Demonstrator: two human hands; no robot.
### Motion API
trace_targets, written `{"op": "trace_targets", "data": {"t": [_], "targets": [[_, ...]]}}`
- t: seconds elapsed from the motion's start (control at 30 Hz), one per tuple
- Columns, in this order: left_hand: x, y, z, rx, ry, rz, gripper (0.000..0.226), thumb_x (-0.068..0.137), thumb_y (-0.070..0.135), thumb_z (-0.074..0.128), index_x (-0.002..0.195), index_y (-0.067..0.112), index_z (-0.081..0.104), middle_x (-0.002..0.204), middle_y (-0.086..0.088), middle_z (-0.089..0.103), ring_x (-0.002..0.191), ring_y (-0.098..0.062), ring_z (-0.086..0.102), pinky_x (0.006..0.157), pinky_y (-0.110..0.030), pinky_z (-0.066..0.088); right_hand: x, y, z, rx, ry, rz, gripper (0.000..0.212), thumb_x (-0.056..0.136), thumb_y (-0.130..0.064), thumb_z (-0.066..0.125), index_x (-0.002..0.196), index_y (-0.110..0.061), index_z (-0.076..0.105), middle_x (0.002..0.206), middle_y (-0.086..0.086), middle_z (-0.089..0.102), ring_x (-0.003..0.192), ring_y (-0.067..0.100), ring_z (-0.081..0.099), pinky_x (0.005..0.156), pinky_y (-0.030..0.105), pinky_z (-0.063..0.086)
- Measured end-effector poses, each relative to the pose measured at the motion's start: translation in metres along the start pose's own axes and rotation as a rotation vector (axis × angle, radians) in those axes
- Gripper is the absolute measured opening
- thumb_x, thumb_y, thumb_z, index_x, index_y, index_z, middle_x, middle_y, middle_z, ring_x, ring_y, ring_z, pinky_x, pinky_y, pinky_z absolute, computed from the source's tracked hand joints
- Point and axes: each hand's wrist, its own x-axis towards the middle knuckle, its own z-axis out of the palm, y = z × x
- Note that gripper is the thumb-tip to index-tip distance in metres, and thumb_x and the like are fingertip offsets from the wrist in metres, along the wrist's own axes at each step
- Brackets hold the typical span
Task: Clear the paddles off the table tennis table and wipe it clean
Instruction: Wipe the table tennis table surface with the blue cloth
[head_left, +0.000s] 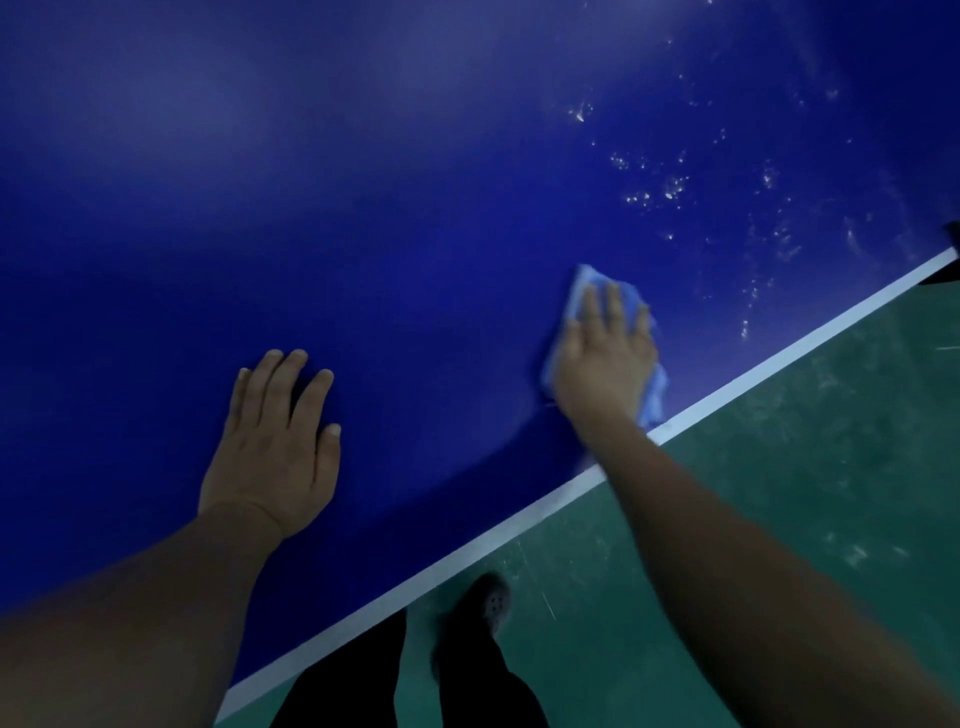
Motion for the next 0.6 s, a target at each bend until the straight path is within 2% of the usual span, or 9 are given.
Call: {"op": "trace_targets", "data": {"t": [0.07, 0.17, 0.23, 0.3, 0.37, 0.6], "targets": [[0.0, 0.0, 0.001, 0.0, 0.001, 0.005, 0.061, 0.097, 0.037, 0.027, 0.145, 0.002, 0.042, 0.156, -0.021, 0.027, 0.149, -0.036, 0.017, 0.124, -0.044, -0.003, 0.0, 0.049, -0.015, 0.028, -0.06, 0.122, 0.056, 0.105, -0.046, 0.02, 0.158, -0.032, 0.016, 0.167, -0.005, 0.01, 0.152, 0.03, 0.005, 0.123, 0.048, 0.009], [-0.001, -0.001, 0.001, -0.009, 0.014, 0.002, 0.061, 0.098, 0.038, 0.027, 0.145, 0.002, 0.042, 0.156, -0.02, 0.028, 0.149, -0.035, 0.017, 0.125, -0.047, 0.001, -0.013, 0.051, -0.017, 0.038, -0.054, 0.15, 0.055, 0.105, -0.045, 0.02, 0.159, -0.034, 0.01, 0.167, -0.006, 0.004, 0.153, 0.028, 0.001, 0.122, 0.052, 0.01], [-0.002, -0.001, 0.001, -0.016, 0.018, -0.003, 0.061, 0.098, 0.038, 0.027, 0.145, 0.002, 0.042, 0.156, -0.02, 0.028, 0.149, -0.035, 0.018, 0.125, -0.046, 0.001, -0.037, 0.022, -0.008, 0.013, -0.061, -0.057, 0.054, 0.105, -0.045, 0.023, 0.157, -0.035, 0.017, 0.166, -0.006, 0.011, 0.152, 0.032, 0.009, 0.119, 0.054, 0.018], [-0.001, 0.001, 0.0, -0.014, 0.018, -0.005, 0.061, 0.098, 0.038, 0.027, 0.145, 0.002, 0.041, 0.156, -0.02, 0.028, 0.149, -0.035, 0.017, 0.125, -0.044, -0.001, -0.066, -0.003, -0.003, 0.008, -0.078, -0.35, 0.052, 0.101, -0.045, 0.031, 0.152, -0.033, 0.037, 0.161, -0.004, 0.031, 0.147, 0.036, 0.024, 0.112, 0.054, 0.028], [-0.001, 0.0, -0.001, -0.018, 0.005, -0.011, 0.061, 0.098, 0.038, 0.027, 0.145, 0.003, 0.041, 0.157, -0.019, 0.027, 0.15, -0.035, 0.017, 0.125, -0.046, 0.001, -0.076, -0.007, 0.001, 0.02, -0.099, -0.51, 0.049, 0.1, -0.044, 0.036, 0.147, -0.032, 0.046, 0.156, -0.004, 0.039, 0.145, 0.035, 0.028, 0.11, 0.054, 0.03], [-0.001, 0.0, 0.0, -0.022, -0.012, -0.025, 0.063, 0.098, 0.045, 0.03, 0.141, 0.003, 0.049, 0.153, -0.018, 0.035, 0.147, -0.035, 0.024, 0.124, -0.045, 0.003, -0.01, 0.006, -0.009, -0.084, -0.155, -0.81, 0.051, 0.104, -0.047, 0.028, 0.153, -0.035, 0.03, 0.162, -0.01, 0.023, 0.152, 0.024, 0.012, 0.12, 0.046, 0.012]]}}
